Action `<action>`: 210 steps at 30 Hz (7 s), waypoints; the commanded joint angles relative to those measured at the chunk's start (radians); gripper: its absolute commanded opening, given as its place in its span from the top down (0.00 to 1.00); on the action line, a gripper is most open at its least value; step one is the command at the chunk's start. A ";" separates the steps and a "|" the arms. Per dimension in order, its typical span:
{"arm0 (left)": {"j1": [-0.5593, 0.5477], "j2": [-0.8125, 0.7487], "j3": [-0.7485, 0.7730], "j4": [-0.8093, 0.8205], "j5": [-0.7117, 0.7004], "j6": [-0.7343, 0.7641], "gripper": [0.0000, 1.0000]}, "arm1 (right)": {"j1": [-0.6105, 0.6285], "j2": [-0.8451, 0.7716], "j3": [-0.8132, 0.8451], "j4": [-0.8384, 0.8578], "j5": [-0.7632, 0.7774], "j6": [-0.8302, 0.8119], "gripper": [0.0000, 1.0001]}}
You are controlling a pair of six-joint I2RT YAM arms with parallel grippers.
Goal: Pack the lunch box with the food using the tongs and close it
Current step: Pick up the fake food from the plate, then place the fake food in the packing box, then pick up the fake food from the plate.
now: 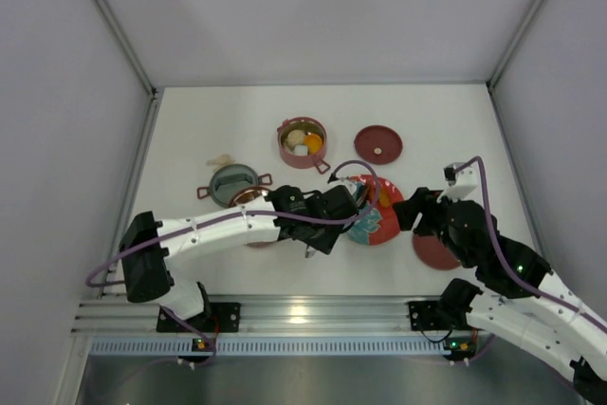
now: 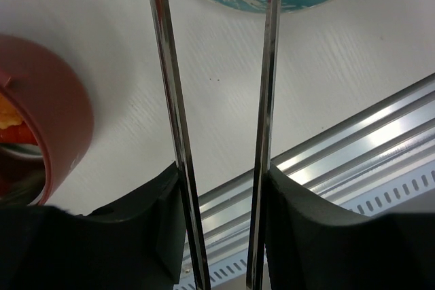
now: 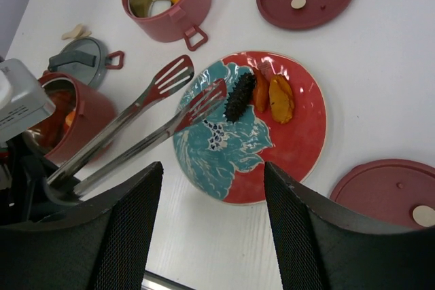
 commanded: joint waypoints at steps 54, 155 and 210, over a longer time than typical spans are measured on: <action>0.069 0.081 -0.022 0.161 0.081 0.060 0.81 | 0.016 -0.017 0.014 -0.042 0.021 -0.003 0.38; 0.094 0.231 0.178 0.161 0.117 0.095 0.55 | 0.015 -0.041 0.069 -0.103 0.041 -0.012 0.39; 0.103 -0.005 0.052 0.103 0.075 0.065 0.74 | 0.015 0.002 0.038 -0.058 0.025 -0.015 0.38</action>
